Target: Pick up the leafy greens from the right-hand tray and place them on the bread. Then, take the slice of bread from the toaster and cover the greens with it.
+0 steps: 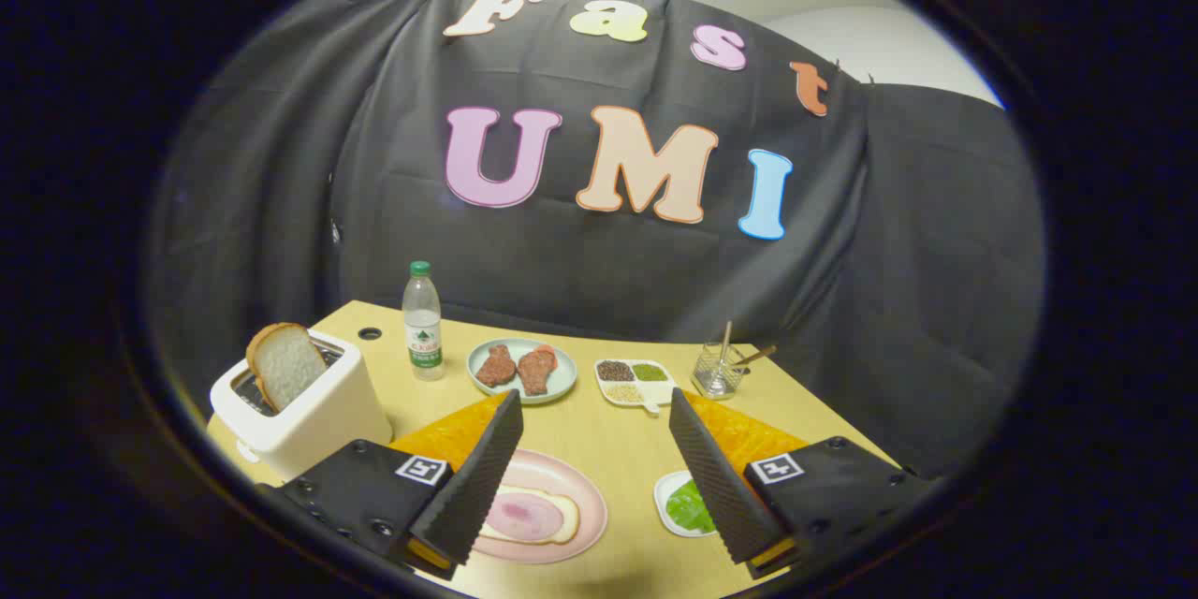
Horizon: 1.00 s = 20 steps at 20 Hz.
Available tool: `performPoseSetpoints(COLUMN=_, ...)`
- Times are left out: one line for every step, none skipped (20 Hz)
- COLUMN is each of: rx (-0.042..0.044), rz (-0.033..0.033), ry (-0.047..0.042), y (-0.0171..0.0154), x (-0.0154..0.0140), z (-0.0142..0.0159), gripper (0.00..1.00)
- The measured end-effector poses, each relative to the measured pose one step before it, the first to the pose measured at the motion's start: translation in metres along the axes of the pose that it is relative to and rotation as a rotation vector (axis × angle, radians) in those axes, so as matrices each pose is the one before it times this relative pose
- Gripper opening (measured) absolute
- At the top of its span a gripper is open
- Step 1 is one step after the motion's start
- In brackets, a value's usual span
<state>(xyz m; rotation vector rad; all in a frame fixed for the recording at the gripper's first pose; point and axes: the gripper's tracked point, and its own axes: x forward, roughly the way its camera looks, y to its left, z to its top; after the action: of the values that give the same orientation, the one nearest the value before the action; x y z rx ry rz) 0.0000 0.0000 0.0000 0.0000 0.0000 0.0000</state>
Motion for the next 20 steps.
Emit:
performPoseSetpoints(rx=-0.0028, rz=-0.00141, ry=-0.00138, y=-0.00041, x=0.00003, z=0.00091, gripper=1.0)
performPoseSetpoints(rx=0.00085, rz=-0.00054, ry=0.00145, y=-0.00073, x=0.00011, z=-0.00087, gripper=1.0)
performPoseSetpoints(rx=0.00552, rz=0.00305, ry=0.00267, y=0.00012, x=-0.00034, z=-0.00065, gripper=1.0)
performPoseSetpoints(rx=0.00491, rz=0.00665, ry=0.00187, y=0.00147, x=0.00054, z=-0.00072, gripper=1.0)
performPoseSetpoints(rx=-0.00006, rz=0.00759, ry=-0.0005, y=0.00158, x=-0.00079, z=0.00068, gripper=1.0)
performPoseSetpoints(rx=-0.00437, rz=0.01186, ry=-0.00231, y=0.00196, x=0.00003, z=-0.00015, gripper=1.0)
performPoseSetpoints(rx=-0.00648, rz=0.01589, ry=-0.00279, y=0.00178, x=-0.00013, z=0.0007, gripper=1.0)
performPoseSetpoints(rx=-0.00541, rz=0.01761, ry=-0.00066, y=0.0012, x=0.00034, z=-0.00134, gripper=1.0)
performPoseSetpoints(rx=-0.00554, rz=0.01908, ry=0.00142, y=0.00039, x=0.00037, z=0.00028, gripper=1.0)
performPoseSetpoints(rx=-0.00343, rz=0.01515, ry=0.00099, y=-0.00106, x=-0.00047, z=-0.0012, gripper=1.0)
performPoseSetpoints(rx=-0.00604, rz=0.01697, ry=-0.00402, y=-0.00175, x=-0.00015, z=0.00165, gripper=1.0)
performPoseSetpoints(rx=-0.00678, rz=0.01709, ry=-0.0061, y=-0.00284, x=-0.00107, z=0.00153, gripper=1.0)
performPoseSetpoints(rx=-0.00521, rz=0.01715, ry=-0.0049, y=-0.00449, x=-0.00062, z=0.00175, gripper=1.0)
performPoseSetpoints(rx=-0.00397, rz=0.01123, ry=-0.00166, y=-0.0055, x=-0.00065, z=-0.00008, gripper=1.0)
performPoseSetpoints(rx=-0.00323, rz=0.00295, ry=-0.00308, y=-0.0083, x=-0.00084, z=0.00069, gripper=1.0)
performPoseSetpoints(rx=0.00116, rz=0.00102, ry=-0.0022, y=-0.00838, x=-0.00118, z=-0.00008, gripper=1.0)
performPoseSetpoints(rx=0.00579, rz=0.00355, ry=0.0022, y=-0.00843, x=-0.00168, z=-0.002, gripper=1.0)
performPoseSetpoints(rx=0.0048, rz=0.00438, ry=0.00366, y=-0.00569, x=-0.00175, z=-0.00414, gripper=1.0)
performPoseSetpoints(rx=0.00336, rz=0.00448, ry=0.00376, y=-0.00714, x=-0.00211, z=-0.00268, gripper=1.0)
performPoseSetpoints(rx=0.00358, rz=0.00418, ry=0.00718, y=-0.00816, x=-0.00184, z=-0.00393, gripper=1.0)
